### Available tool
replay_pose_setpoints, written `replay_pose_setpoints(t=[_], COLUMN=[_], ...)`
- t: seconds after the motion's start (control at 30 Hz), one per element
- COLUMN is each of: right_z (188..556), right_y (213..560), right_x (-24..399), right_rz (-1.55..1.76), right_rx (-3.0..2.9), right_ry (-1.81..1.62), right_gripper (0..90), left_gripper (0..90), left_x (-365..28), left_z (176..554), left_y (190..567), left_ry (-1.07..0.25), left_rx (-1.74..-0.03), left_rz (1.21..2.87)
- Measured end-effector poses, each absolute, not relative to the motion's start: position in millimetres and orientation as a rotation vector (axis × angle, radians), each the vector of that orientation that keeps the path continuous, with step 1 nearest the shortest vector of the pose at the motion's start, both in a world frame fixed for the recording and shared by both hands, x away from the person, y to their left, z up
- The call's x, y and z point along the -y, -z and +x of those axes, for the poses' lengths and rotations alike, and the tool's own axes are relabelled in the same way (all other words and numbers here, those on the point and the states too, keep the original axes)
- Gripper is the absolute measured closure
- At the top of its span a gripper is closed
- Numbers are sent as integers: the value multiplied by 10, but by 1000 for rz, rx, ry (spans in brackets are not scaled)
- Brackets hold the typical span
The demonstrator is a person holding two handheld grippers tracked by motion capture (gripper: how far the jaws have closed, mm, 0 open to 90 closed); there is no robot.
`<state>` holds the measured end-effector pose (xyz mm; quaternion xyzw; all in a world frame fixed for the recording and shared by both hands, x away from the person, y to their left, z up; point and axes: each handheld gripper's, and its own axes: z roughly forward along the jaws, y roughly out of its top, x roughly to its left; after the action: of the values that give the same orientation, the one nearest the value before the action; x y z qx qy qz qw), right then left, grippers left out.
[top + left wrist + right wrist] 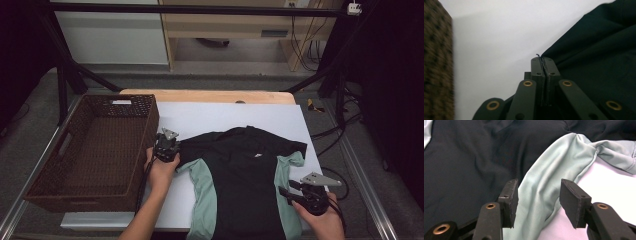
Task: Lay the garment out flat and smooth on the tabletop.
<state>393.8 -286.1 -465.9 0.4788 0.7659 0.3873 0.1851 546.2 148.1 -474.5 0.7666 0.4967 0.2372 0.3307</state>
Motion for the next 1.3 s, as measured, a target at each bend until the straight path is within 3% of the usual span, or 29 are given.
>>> replay_pose_setpoints(t=[0.07, 0.3, 0.6, 0.67, 0.87, 1.0, 1.1, 1.17, 1.3], right_z=[3942, 4059, 4709, 4836, 4946, 4902, 4859, 4824, 4703], right_y=[4656, 4585, 4540, 4590, 4777, 4800, 4818, 4822, 4759], right_x=[2873, 3030, 3311, 3310, 3261, 3239, 3207, 3181, 3153], right_rz=[1348, 1360, 1526, 1557, 1572, 1556, 1518, 1493, 1448], right_rx=[-2153, -2017, -1875, -1863, -1933, -1959, -2015, -2024, -2035], right_ry=[-1091, -1093, -1035, -1032, -961, -975, -957, -936, -917], right_gripper=[491, 384, 422, 422, 385, 540, 737, 819, 851], left_gripper=[850, 578, 405, 369, 316, 307, 307, 308, 311], left_x=[-1471, -1469, -1401, -1405, -1335, -1363, -1391, -1405, -1418], left_z=[5456, 5251, 4649, 4549, 4351, 4379, 4379, 4384, 4387], left_y=[4754, 4599, 4503, 4517, 4560, 4571, 4568, 4573, 4602], left_ry=[-648, -693, -617, -549, -559, -556, -561, -570, -580], left_rx=[-1297, -1209, -1035, -1040, -1007, -1035, -1036, -1037, -1041], left_rz=[2011, 1910, 1871, 1865, 1885, 1875, 1876, 1886, 1913])
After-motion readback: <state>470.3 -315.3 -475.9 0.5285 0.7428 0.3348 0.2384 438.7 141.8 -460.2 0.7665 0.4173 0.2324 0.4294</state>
